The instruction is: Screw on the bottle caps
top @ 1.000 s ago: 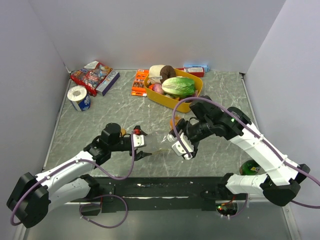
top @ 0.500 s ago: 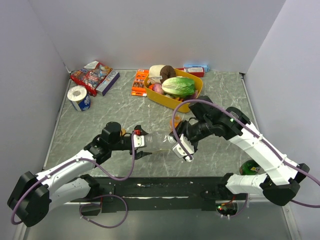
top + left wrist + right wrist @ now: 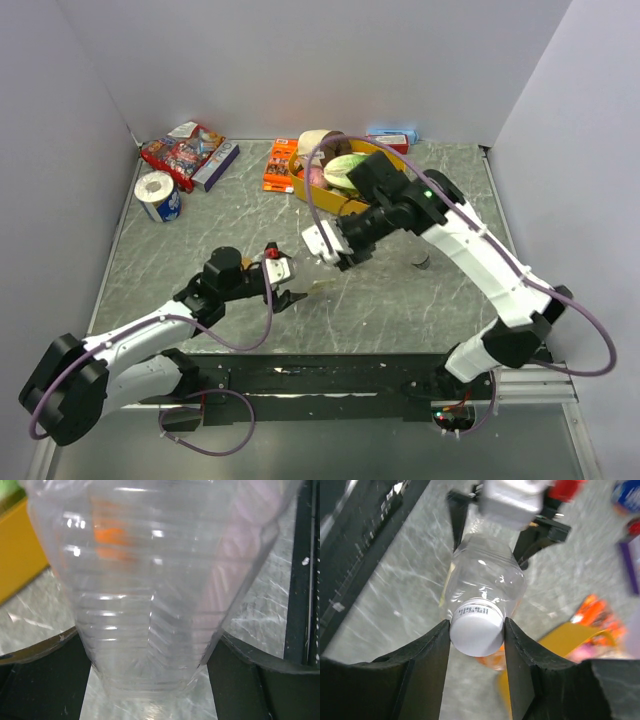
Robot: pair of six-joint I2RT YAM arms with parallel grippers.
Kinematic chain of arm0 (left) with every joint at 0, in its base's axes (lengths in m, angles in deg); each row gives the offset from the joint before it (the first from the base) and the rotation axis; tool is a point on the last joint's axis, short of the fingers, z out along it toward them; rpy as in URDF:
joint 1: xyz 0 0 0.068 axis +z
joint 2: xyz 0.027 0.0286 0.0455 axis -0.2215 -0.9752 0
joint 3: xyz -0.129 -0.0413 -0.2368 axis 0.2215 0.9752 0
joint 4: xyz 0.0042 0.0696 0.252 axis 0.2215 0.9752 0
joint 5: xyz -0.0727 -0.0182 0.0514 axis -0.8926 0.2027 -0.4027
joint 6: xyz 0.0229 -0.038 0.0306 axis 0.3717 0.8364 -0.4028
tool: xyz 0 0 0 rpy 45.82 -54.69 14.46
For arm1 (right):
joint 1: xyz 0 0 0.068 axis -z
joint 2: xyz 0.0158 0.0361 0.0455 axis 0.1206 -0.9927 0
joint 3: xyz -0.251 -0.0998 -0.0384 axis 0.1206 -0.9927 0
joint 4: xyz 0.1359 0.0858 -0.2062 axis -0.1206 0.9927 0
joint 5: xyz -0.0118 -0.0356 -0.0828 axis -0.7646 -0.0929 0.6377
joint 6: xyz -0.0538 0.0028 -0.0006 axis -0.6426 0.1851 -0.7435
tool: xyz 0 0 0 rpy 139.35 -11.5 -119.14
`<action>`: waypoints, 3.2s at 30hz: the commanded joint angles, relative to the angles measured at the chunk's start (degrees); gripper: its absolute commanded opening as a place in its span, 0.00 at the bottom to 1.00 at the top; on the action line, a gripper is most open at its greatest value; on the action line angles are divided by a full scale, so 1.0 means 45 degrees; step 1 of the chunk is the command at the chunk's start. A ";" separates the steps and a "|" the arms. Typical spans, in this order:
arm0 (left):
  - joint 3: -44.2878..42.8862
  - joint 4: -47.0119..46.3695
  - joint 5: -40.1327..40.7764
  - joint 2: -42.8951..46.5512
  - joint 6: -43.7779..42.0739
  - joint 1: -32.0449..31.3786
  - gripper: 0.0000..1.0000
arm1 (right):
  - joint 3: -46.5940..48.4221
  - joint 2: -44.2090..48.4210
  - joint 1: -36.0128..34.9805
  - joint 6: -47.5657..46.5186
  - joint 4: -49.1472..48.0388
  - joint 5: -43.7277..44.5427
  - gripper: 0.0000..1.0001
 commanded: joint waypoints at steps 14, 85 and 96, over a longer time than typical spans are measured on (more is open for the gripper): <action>-0.0822 -0.4128 0.7147 -0.1151 0.5496 -0.0715 0.01 | 0.3029 -0.3906 0.0433 1.0769 0.2431 0.0303 0.00; -0.4375 0.7999 0.6363 0.3647 0.7373 0.2876 0.96 | 0.3301 -0.6931 0.2074 1.4307 -1.4970 0.0261 0.00; -0.5295 0.8686 0.8144 0.4474 0.6766 0.4928 0.96 | 0.5001 -0.9412 0.1995 1.2979 -1.5363 0.1590 0.00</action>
